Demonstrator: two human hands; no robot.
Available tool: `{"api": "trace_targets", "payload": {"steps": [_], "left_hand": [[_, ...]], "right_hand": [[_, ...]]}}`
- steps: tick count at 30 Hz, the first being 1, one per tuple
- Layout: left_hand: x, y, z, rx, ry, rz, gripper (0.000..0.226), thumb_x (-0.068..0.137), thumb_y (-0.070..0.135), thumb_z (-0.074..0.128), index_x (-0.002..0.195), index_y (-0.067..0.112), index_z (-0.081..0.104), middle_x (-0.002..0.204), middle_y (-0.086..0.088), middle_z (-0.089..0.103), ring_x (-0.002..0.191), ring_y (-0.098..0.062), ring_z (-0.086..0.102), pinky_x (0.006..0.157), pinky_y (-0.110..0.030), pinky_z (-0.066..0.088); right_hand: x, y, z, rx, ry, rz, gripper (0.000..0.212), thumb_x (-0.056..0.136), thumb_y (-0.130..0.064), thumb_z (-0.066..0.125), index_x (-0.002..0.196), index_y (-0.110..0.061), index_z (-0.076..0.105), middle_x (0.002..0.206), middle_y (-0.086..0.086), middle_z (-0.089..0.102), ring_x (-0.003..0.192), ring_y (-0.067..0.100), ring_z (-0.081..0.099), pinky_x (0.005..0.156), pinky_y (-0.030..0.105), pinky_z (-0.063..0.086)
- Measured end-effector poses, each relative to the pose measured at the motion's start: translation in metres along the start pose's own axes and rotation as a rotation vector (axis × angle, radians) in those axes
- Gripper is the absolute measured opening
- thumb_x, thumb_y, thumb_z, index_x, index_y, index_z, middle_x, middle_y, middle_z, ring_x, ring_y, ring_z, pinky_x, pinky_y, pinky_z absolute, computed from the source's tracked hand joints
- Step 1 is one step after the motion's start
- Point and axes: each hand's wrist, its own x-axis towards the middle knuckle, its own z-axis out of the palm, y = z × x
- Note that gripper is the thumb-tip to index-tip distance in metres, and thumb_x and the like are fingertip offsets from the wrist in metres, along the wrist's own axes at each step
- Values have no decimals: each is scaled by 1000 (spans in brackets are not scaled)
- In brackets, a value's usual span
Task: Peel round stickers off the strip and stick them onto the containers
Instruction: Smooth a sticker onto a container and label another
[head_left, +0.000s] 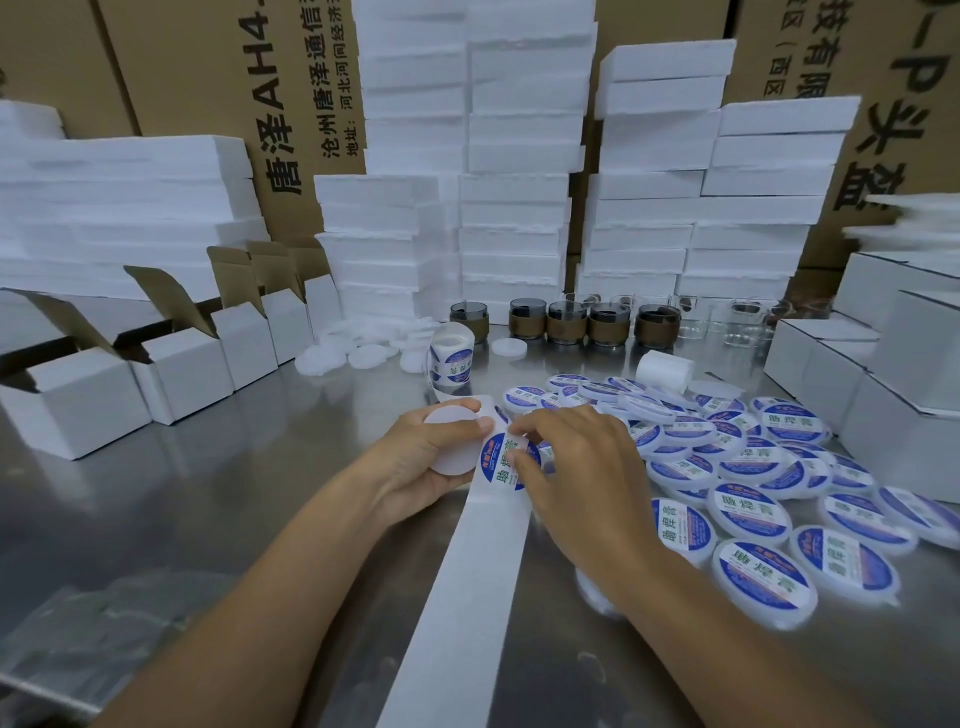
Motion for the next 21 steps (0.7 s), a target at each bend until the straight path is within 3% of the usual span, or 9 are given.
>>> {"api": "trace_targets", "payload": {"steps": [5,8,10,13,16,19,21], "left_hand": [[3,-1,-1,54,57,11,26,77,-3,69,96,11,59,110,-21,64,97,-35,65,79,-46,56],[4,-3,-1,114,106,69,24,77,-2,71,95,9,60,97,-18,65,81,-29,68,66,-39,57],[4,-5,-2,141,133,106,24,75,-2,72,94,8,60,93,-18,65,75,-28,68,70,-41,58],[6,-6,-3,152,179,129,23,74,0,74,91,9,61,102,-25,63,85,-35,66,82,-47,55],[8,-7,-3,200,262,163,27,72,10,79,94,11,64,115,-25,61,104,-40,60,92,-53,50],[8,-1,-5,103,298,191,27,75,13,77,97,9,63,107,-21,65,93,-32,66,87,-49,54],[7,7,-9,-20,287,219,18,80,14,72,94,8,63,97,-15,67,83,-25,67,76,-39,56]], "right_hand": [[-1,2,-4,33,-59,-26,10,81,-19,67,91,-23,68,91,-4,65,90,15,55,79,26,31],[0,3,-6,93,-97,-15,9,84,-21,62,90,-24,67,91,-7,63,91,11,51,83,26,34],[-1,1,-10,203,-73,46,8,80,-18,62,82,-24,65,82,-10,63,84,9,52,83,32,40],[0,-1,-14,429,16,191,12,75,-12,61,71,-23,61,69,-11,60,74,5,53,76,29,43],[2,-3,-19,618,103,331,19,77,-8,58,65,-23,58,63,-9,58,66,1,52,61,12,41],[6,-2,-24,781,140,434,22,80,-4,58,66,-22,59,64,-8,59,62,-1,51,61,9,42],[9,-1,-27,877,102,482,22,82,-2,58,69,-20,61,66,-9,61,66,3,56,64,13,45]]}}
